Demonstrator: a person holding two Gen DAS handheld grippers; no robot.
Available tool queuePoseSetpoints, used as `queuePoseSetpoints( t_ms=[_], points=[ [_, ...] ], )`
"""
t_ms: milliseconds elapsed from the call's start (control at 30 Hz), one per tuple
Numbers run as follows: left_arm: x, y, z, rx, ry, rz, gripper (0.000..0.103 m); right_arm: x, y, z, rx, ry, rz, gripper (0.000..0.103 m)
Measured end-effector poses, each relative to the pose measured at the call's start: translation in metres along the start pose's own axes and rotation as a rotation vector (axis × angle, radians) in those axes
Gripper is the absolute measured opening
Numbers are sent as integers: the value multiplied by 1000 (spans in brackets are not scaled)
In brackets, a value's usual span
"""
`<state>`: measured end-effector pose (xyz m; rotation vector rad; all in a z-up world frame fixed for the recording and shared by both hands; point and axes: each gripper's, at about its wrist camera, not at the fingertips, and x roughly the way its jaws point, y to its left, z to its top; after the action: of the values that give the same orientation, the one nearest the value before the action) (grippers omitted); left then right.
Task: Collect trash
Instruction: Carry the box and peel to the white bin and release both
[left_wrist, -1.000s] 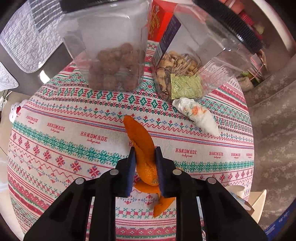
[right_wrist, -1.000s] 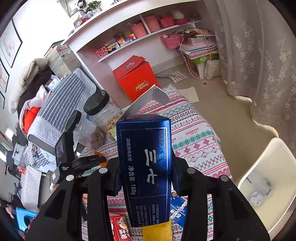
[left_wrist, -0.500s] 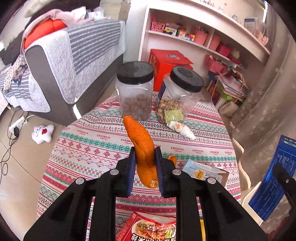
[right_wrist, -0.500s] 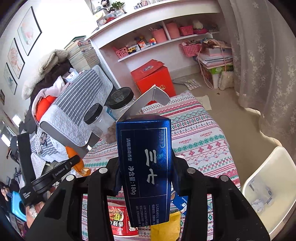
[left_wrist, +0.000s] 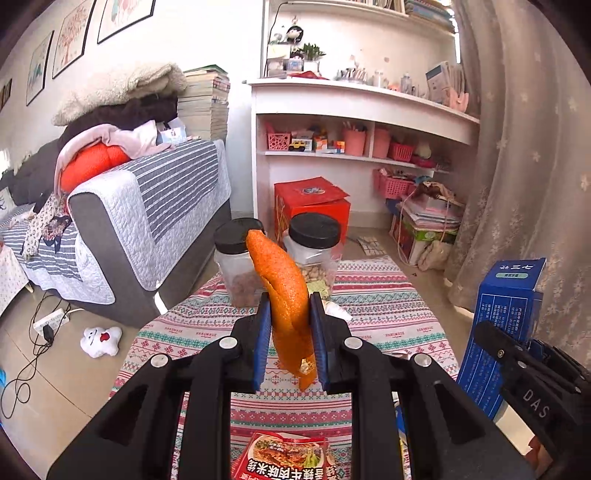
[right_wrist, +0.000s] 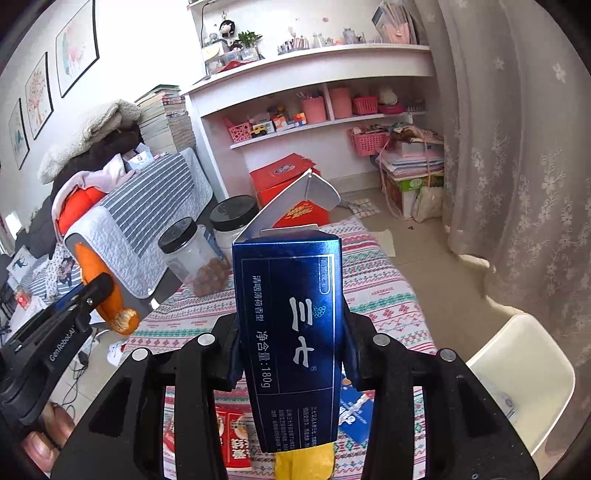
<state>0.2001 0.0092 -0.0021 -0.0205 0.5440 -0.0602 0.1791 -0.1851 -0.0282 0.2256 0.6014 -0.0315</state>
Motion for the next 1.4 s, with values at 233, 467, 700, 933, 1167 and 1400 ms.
queuePoseSetpoints(
  t_ms=[233,467,700,933,1167,1400],
  points=[
    [-8,-19,-3,21,-24,-37,21,-15,-32,2,31,-56,-134,39],
    [-9,-34,-5,25,-26,-65,21,-19,-80,0,141,-72,-344,39],
    [-6,-54,-9,45,-17,-89,21,-14,-142,-10,295,0,-512,39],
    [2,-81,-15,54,13,-131,21,-26,-174,-19,357,24,-588,80],
    [4,-127,-24,83,50,-240,22,-68,-204,-11,399,-122,-680,96],
    [13,-189,-38,128,140,-362,22,-103,-243,-1,446,-205,-758,96]
  ],
)
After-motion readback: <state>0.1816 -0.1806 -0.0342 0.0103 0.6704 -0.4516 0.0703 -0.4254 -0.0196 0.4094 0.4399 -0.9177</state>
